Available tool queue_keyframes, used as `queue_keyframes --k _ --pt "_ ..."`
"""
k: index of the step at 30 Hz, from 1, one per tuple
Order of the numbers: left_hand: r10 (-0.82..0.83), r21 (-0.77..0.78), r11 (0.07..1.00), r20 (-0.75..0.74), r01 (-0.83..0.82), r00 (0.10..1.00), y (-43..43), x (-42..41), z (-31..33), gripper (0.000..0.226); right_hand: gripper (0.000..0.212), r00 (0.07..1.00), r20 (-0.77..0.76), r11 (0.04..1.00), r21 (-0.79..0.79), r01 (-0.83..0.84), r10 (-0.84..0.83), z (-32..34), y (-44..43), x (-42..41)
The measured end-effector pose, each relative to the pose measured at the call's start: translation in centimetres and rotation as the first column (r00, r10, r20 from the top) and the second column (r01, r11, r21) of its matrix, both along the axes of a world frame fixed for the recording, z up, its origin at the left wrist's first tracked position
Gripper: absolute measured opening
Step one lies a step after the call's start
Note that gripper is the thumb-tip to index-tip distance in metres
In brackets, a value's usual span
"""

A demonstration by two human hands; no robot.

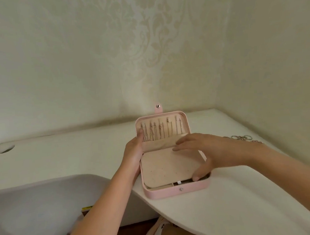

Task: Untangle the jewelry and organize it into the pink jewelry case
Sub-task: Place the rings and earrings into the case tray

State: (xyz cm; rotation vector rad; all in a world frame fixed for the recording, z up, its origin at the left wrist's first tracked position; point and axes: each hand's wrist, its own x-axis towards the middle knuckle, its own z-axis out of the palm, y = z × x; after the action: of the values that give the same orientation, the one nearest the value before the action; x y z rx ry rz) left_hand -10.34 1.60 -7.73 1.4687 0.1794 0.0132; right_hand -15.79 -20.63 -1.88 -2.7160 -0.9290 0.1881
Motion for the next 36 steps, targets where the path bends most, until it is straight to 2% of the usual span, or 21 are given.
queue_keyframes --k 3,6,8,9,13,16,18,20,22,25,28,30,34,36 --pt "-0.042 -0.023 0.999 -0.001 0.042 0.999 -0.8 0.2 -0.2 0.044 0.072 0.999 0.028 0.993 -0.110 0.048 -0.045 0.3 -0.6 -1.0" --pt "-0.124 -0.044 0.991 0.028 0.126 0.992 -1.2 0.1 0.0 0.050 0.030 0.972 0.217 0.966 -0.257 -0.029 0.087 -0.2 -0.5 -1.5" --pt "-0.162 -0.080 0.983 0.059 0.166 0.985 -1.0 0.1 -0.1 0.058 0.014 0.949 0.297 0.965 -0.263 -0.025 0.106 0.0 -0.5 -1.7" --pt "-0.174 -0.108 0.977 0.077 0.182 0.982 -0.9 0.2 -0.2 0.062 0.015 0.940 0.331 0.974 -0.227 -0.008 0.084 0.5 -0.6 -1.6" --pt "-0.212 -0.234 0.945 0.086 0.227 0.973 -1.0 0.3 -0.5 0.079 0.041 0.855 0.518 0.999 -0.017 0.033 -0.019 2.6 -1.0 0.0" --pt "-0.144 -0.228 0.962 0.031 0.147 0.989 -1.4 0.8 -0.3 0.081 0.032 0.868 0.484 0.991 0.121 0.065 -0.116 4.0 -0.7 2.4" --pt "-0.187 -0.241 0.954 -0.015 0.178 0.982 -1.5 1.0 -0.2 0.089 0.023 0.865 0.442 0.968 0.180 0.174 -0.237 4.4 -0.7 4.6" --pt "-0.255 -0.239 0.939 -0.003 0.247 0.967 -1.5 0.6 0.1 0.086 0.021 0.861 0.399 0.948 0.159 0.275 -0.316 3.9 -1.0 6.7" --pt "-0.282 -0.194 0.938 0.051 0.287 0.958 -1.4 0.4 -0.2 0.066 0.019 0.849 0.363 0.923 0.186 0.337 -0.384 3.2 -1.7 8.1" --pt "-0.235 -0.193 0.950 0.068 0.244 0.970 -1.2 0.5 -0.7 0.038 0.010 0.812 0.248 0.842 0.280 0.461 -0.528 2.2 -4.3 8.9" --pt "-0.205 -0.176 0.961 0.069 0.214 0.976 -1.3 0.4 -0.8 0.021 0.011 0.861 0.030 0.858 0.104 0.503 -0.508 0.7 -6.9 8.4" --pt "-0.186 -0.178 0.964 0.073 0.197 0.980 -1.5 0.4 -0.8 0.018 0.018 0.866 -0.091 0.867 0.037 0.496 -0.491 -0.4 -7.6 7.7" --pt "-0.160 -0.163 0.971 0.094 0.174 0.983 -1.5 0.4 -0.8 0.020 0.023 0.829 -0.123 0.829 0.066 0.555 -0.545 -1.7 -8.0 7.6" --pt "-0.113 -0.073 0.990 0.110 0.122 0.987 -1.6 0.3 -0.9 0.018 0.022 0.833 -0.133 0.832 0.079 0.549 -0.537 -1.9 -7.9 8.0"
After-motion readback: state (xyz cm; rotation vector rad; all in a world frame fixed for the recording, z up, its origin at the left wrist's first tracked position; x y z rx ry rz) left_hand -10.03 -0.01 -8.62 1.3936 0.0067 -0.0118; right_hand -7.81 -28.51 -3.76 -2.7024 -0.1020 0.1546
